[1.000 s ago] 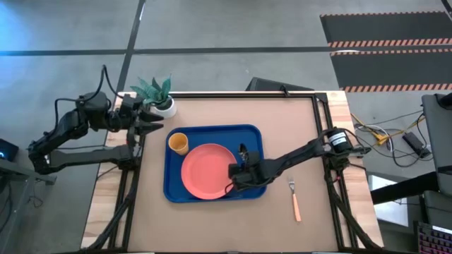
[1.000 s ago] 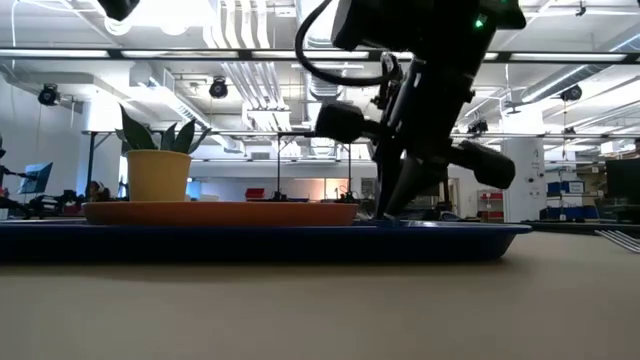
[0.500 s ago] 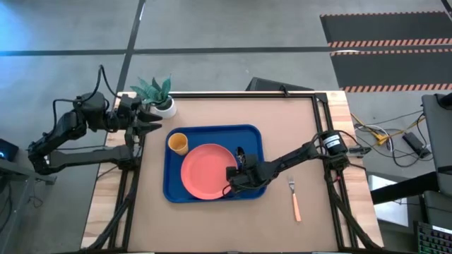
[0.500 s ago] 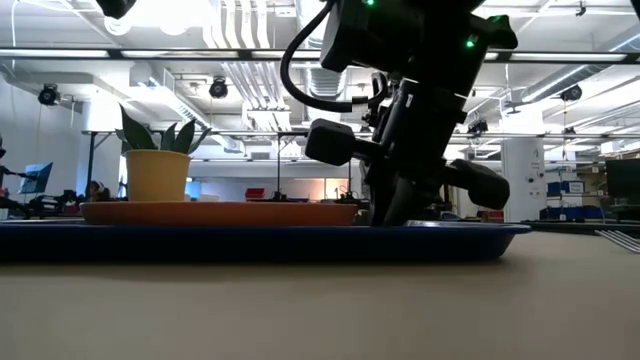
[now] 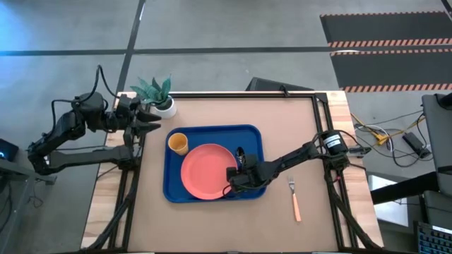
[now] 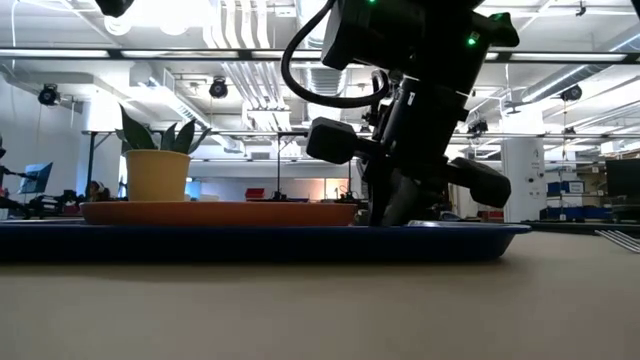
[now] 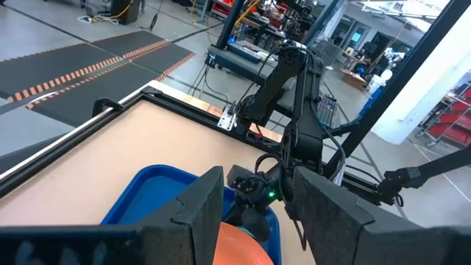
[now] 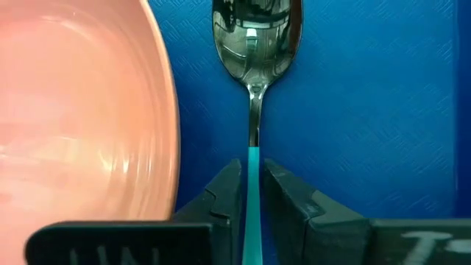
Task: Pick and place plate/cup/fork/spoon on tray
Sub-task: Put the blue spoon on the blue tray to the right of the pink plate, then put the pink fork on the blue tray to the right of the blue spoon
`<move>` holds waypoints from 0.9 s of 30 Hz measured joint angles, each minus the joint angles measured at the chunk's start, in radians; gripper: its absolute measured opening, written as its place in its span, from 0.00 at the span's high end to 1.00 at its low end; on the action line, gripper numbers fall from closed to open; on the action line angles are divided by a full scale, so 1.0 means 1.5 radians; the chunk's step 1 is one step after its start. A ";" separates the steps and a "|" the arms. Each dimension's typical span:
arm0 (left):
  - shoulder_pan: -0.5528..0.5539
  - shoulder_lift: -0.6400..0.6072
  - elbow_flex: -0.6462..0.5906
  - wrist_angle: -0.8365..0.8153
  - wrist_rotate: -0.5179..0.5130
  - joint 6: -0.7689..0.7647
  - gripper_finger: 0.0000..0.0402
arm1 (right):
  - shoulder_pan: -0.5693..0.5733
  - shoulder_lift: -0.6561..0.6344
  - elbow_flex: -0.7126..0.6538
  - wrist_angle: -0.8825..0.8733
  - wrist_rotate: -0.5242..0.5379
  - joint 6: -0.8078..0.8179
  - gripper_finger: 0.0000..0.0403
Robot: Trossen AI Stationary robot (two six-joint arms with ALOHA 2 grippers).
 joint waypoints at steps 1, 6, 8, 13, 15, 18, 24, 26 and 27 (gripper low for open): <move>0.000 0.000 0.000 0.000 0.000 0.000 0.63 | 0.000 0.000 0.000 0.000 0.001 -0.002 0.87; 0.000 0.001 0.000 0.000 0.000 0.000 0.63 | -0.001 -0.012 -0.001 -0.004 0.002 -0.034 0.83; 0.000 0.002 0.000 0.000 0.000 0.000 0.63 | -0.004 -0.031 -0.001 -0.012 0.002 -0.061 0.82; 0.000 0.005 0.000 0.000 0.000 0.000 0.63 | -0.007 -0.096 -0.001 -0.085 0.023 -0.107 0.79; 0.000 0.005 0.000 0.000 0.000 0.000 0.63 | -0.007 -0.131 -0.001 -0.128 0.027 -0.122 0.78; 0.000 0.006 0.000 0.000 0.000 0.000 0.63 | -0.006 -0.180 0.000 -0.196 0.027 -0.132 0.78; 0.000 0.006 0.000 0.000 0.000 0.000 0.63 | -0.006 -0.254 -0.001 -0.331 0.026 -0.135 0.77; 0.000 0.006 0.000 0.000 0.000 0.000 0.63 | -0.006 -0.274 -0.002 -0.381 0.017 -0.137 0.77; 0.000 0.006 0.000 0.000 0.000 0.000 0.63 | -0.006 -0.283 -0.003 -0.405 0.010 -0.138 0.77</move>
